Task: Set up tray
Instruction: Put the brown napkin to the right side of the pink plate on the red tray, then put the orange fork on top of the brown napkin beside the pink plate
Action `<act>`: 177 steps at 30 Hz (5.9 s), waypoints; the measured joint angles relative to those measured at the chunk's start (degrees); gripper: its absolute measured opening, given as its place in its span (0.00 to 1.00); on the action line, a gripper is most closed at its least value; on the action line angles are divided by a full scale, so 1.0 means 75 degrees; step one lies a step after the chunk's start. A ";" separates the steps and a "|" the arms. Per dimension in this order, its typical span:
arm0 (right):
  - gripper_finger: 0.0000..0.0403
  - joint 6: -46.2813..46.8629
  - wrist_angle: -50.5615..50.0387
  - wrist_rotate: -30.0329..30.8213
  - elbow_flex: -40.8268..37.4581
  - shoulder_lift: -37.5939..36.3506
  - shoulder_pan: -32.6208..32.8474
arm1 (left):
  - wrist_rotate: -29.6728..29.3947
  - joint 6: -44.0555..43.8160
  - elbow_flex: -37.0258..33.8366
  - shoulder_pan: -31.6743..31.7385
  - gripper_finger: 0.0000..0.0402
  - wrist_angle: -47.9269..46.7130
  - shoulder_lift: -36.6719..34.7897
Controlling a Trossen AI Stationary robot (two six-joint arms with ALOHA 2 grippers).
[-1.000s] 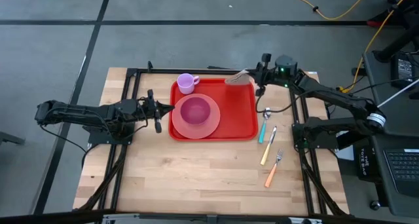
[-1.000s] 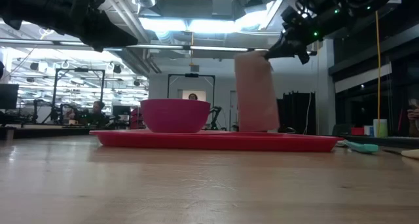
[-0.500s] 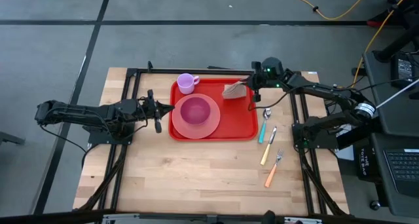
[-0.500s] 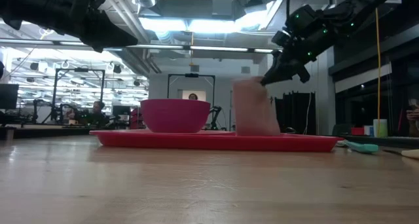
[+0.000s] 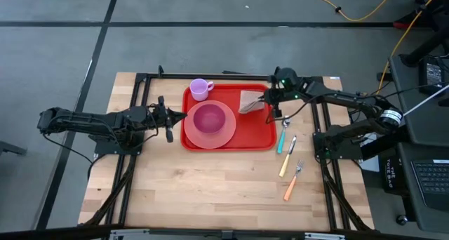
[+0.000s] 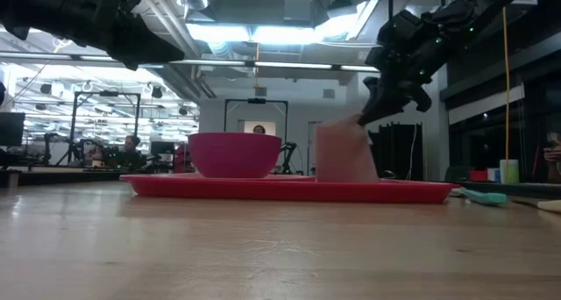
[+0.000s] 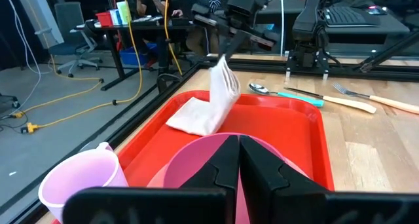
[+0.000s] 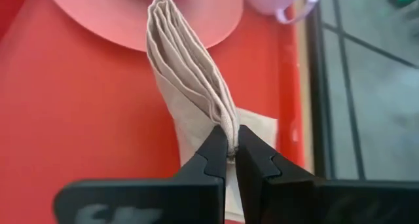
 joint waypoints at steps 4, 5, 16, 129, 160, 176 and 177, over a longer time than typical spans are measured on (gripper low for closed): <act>0.04 0.0332 -0.0206 0.0003 0.0000 0.0000 0.0249 | 0.0000 0.0002 0.0000 0.0000 0.01 -0.0002 -0.0001; 0.04 0.0391 -0.0299 0.0005 0.0000 -0.0001 0.0330 | 0.0001 0.0000 0.0000 0.0000 0.01 -0.0001 0.0000; 0.04 0.0820 -0.0930 0.0221 -0.0006 -0.0003 0.1066 | 0.0003 -0.0262 0.0000 0.0000 0.01 0.0000 0.0000; 0.61 0.3838 -0.3011 -0.0252 0.1096 0.1198 0.1453 | -0.0003 -0.0192 0.0000 0.0000 0.01 -0.0006 -0.0003; 0.04 0.6499 -0.3692 0.3303 0.2166 -0.0719 0.4487 | 0.0865 0.0472 0.0006 0.0001 0.01 -0.1140 -0.1751; 0.05 0.6202 -0.0574 0.4302 0.1167 -0.0734 0.5556 | 0.1981 0.1072 -0.0998 0.0416 0.01 -0.0859 -0.3391; 0.04 0.6199 -0.0566 0.4304 0.1086 -0.0734 0.5554 | 0.2138 0.1076 -0.1003 0.0505 0.01 -0.0913 -0.3514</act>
